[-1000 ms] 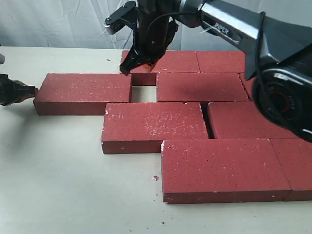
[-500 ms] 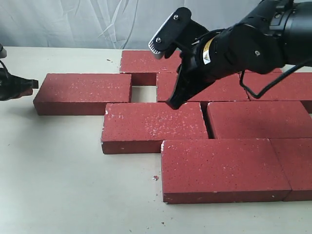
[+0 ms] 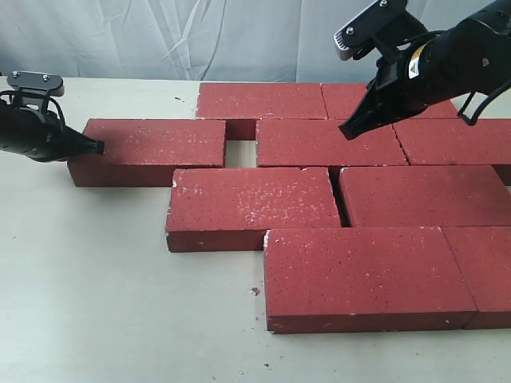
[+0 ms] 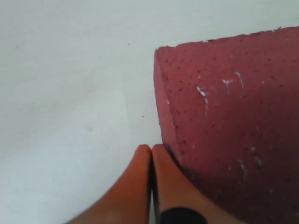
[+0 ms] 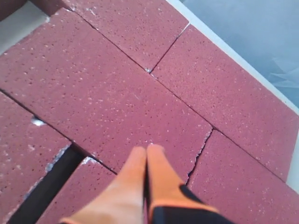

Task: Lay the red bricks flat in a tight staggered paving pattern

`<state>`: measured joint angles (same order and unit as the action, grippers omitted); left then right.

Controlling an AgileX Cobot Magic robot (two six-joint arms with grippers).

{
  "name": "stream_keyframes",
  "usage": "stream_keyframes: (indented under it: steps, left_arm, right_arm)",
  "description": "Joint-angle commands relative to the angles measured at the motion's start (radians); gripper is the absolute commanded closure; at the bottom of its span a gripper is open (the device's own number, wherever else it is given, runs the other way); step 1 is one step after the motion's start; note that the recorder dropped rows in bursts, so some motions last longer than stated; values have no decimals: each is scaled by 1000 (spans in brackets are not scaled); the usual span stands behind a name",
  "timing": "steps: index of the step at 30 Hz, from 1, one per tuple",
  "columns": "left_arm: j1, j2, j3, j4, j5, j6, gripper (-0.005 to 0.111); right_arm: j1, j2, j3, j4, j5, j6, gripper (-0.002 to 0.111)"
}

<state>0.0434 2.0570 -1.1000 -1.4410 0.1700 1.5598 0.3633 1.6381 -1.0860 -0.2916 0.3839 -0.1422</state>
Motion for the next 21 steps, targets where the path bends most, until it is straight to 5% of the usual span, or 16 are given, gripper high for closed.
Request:
stream_keyframes:
  steps: [1,21]
  left_arm:
    - [-16,-5,-8,-3,27,-5,107]
    - [-118,-4,-18,3,36,-5,107]
  right_arm:
    - [-15,25,4,7,-32,5,109]
    - [-15,33,4,12,-57,5,109]
